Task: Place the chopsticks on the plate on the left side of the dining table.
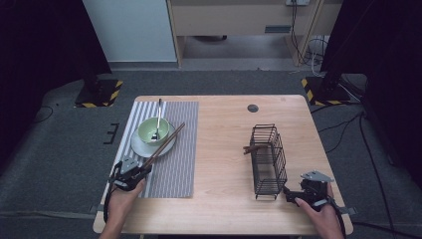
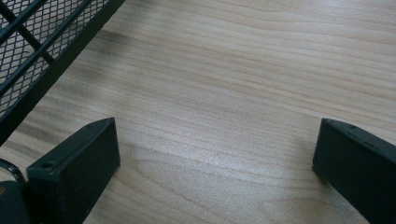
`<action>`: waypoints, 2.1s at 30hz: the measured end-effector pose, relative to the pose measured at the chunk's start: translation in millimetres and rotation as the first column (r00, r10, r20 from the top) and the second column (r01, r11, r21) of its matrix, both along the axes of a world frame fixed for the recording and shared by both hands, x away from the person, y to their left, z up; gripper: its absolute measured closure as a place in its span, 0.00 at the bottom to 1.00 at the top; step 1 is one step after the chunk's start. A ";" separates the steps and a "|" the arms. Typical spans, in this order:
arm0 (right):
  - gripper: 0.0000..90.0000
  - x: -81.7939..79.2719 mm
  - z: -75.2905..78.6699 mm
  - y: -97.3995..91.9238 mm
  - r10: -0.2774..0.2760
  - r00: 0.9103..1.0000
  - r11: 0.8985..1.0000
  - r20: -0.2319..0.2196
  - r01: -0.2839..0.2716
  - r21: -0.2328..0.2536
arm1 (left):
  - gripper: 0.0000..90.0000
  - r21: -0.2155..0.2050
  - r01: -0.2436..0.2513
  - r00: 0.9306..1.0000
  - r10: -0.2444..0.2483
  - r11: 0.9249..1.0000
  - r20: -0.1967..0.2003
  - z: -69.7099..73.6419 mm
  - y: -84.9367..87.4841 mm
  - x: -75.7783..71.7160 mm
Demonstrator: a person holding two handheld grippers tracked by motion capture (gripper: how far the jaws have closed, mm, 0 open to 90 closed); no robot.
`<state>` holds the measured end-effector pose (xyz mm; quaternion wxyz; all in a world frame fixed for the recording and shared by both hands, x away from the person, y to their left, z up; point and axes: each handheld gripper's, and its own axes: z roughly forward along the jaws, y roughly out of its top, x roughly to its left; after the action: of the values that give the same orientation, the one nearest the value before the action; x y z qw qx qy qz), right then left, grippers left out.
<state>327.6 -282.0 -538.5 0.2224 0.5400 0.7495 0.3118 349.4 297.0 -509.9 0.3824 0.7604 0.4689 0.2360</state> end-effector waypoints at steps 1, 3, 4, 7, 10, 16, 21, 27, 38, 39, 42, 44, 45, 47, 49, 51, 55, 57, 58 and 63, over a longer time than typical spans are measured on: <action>0.01 0.0 0.0 0.0 0.000 1.000 1.000 0.000 0.000 0.000 | 0.92 0.000 0.000 1.000 0.000 1.000 0.000 0.0 0.0 0.0; 0.01 0.0 0.0 0.0 0.000 1.000 1.000 0.000 0.000 0.000 | 0.92 0.000 0.000 1.000 0.000 1.000 -0.001 -0.5 0.4 -0.2; 0.01 0.0 0.0 0.0 0.000 1.000 1.000 0.000 0.000 0.000 | 0.92 0.000 0.000 1.000 0.000 1.000 -0.003 -1.2 1.1 -0.4; 0.01 0.0 0.0 0.0 0.000 1.000 1.000 0.000 0.000 0.000 | 0.92 -0.001 0.000 1.000 0.000 1.000 -0.005 -2.1 1.6 -0.6; 0.01 0.0 0.0 0.0 0.000 1.000 1.000 0.000 0.000 0.000 | 0.92 -0.001 0.000 1.000 0.000 1.000 -0.010 -3.7 2.4 -0.8; 0.01 0.0 0.0 0.0 0.000 1.000 1.000 0.000 0.000 0.000 | 0.92 0.003 0.002 1.000 -0.002 1.000 -0.018 -6.0 3.0 -0.7; 0.01 0.0 0.0 0.1 -0.001 1.000 1.000 0.000 0.001 0.000 | 0.92 0.006 0.001 1.000 -0.001 1.000 -0.022 -8.1 4.3 -0.7; 0.01 0.0 0.0 0.1 -0.001 1.000 1.000 0.000 0.001 0.000 | 0.92 0.000 -0.004 1.000 0.004 1.000 -0.025 -9.9 5.5 0.0; 0.01 -0.1 0.0 0.1 -0.001 1.000 1.000 0.000 0.001 -0.001 | 0.92 0.002 0.001 0.999 -0.001 1.000 -0.036 -13.2 5.5 1.3; 0.01 -0.1 0.0 0.1 -0.001 1.000 1.000 0.000 0.001 -0.001 | 0.92 0.000 -0.001 0.999 0.001 1.000 -0.038 -13.4 5.7 1.4; 0.01 -0.1 0.0 0.1 -0.001 1.000 1.000 0.000 0.001 -0.001 | 0.92 -0.001 0.001 0.999 -0.001 1.000 -0.039 -14.2 5.8 1.6; 0.01 -0.1 0.0 0.1 -0.001 1.000 1.000 0.000 0.001 -0.001 | 0.92 0.001 0.001 0.999 -0.001 1.000 -0.043 -14.6 5.7 1.6; 0.01 -0.1 0.0 0.1 -0.001 1.000 1.000 0.000 0.001 -0.001 | 0.92 0.002 0.001 0.999 -0.001 1.000 -0.043 -14.7 5.7 1.7; 0.01 -0.1 0.0 0.1 -0.001 1.000 1.000 0.000 0.001 -0.001 | 0.92 0.001 0.000 0.999 0.000 1.000 -0.044 -14.8 5.7 1.7; 0.01 -0.1 0.0 0.1 -0.001 1.000 1.000 0.000 0.001 -0.001 | 0.92 0.000 0.000 0.999 0.001 1.000 -0.043 -14.8 5.7 1.6; 0.01 -0.1 0.0 0.1 -0.001 1.000 1.000 0.000 0.001 -0.001 | 0.92 -0.002 -0.002 0.999 0.002 1.000 -0.042 -14.9 5.8 1.7; 0.01 -0.1 0.0 0.1 -0.001 1.000 1.000 0.000 0.001 -0.001 | 0.92 0.004 -0.001 0.999 0.001 1.000 -0.045 -15.1 5.8 1.8; 0.01 -0.1 0.0 0.1 -0.001 1.000 1.000 0.000 0.001 -0.001 | 0.92 0.001 -0.003 0.999 0.003 1.000 -0.044 -15.0 6.1 1.9; 0.01 -0.1 0.0 0.1 -0.001 1.000 1.000 0.000 0.001 -0.001 | 0.92 -0.001 -0.004 0.999 0.004 1.000 -0.044 -15.1 6.1 1.9; 0.01 -0.1 0.0 0.1 -0.001 1.000 1.000 0.000 0.001 -0.001 | 0.92 0.000 -0.007 0.999 0.007 1.000 -0.045 -15.4 6.1 2.0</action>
<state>327.5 -281.9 -538.5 0.2229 0.5401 0.7494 0.3113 351.4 303.1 -525.3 0.3710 0.7638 0.4799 0.2203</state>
